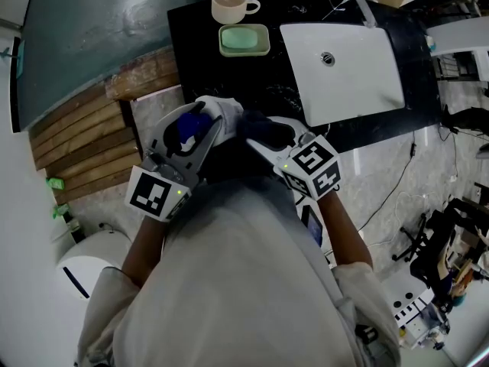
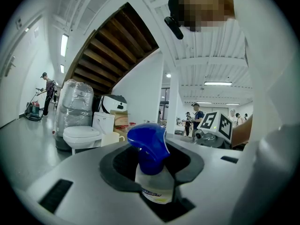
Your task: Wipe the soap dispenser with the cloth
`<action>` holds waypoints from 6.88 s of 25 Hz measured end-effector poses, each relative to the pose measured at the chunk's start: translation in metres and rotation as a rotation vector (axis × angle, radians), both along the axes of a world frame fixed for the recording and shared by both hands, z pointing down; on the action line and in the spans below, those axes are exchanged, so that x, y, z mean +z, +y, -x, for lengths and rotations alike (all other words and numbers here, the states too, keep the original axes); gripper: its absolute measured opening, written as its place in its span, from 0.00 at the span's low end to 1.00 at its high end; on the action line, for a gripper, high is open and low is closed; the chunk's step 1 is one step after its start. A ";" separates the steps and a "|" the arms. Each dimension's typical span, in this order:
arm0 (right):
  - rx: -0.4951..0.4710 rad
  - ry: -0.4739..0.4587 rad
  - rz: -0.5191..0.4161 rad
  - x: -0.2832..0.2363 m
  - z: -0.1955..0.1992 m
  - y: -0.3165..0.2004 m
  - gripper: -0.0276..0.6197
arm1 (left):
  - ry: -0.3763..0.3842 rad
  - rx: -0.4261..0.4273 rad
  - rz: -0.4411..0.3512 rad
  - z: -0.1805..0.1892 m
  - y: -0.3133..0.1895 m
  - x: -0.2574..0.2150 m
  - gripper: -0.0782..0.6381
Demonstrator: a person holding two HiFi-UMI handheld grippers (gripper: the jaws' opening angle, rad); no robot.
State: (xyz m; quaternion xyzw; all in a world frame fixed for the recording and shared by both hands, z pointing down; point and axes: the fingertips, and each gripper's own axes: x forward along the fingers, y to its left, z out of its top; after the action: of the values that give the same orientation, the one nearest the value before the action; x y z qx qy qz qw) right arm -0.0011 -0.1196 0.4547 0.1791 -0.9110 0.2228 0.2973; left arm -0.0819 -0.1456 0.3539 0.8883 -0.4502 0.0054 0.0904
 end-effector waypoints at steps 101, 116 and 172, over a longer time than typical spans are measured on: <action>-0.054 -0.166 -0.107 -0.071 0.045 -0.016 0.32 | -0.009 -0.007 0.017 0.005 -0.001 0.004 0.30; -0.062 -0.166 -0.122 -0.073 0.048 -0.024 0.32 | -0.017 -0.003 0.013 0.005 0.000 0.004 0.30; 0.021 -0.171 -0.107 -0.055 0.043 -0.054 0.32 | -0.014 0.006 0.028 0.002 -0.001 0.007 0.30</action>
State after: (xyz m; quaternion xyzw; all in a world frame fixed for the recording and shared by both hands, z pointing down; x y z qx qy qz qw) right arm -0.0436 -0.1734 0.3994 0.1845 -0.9417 0.1912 0.2063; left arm -0.0844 -0.1469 0.3604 0.8884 -0.4479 0.0180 0.0996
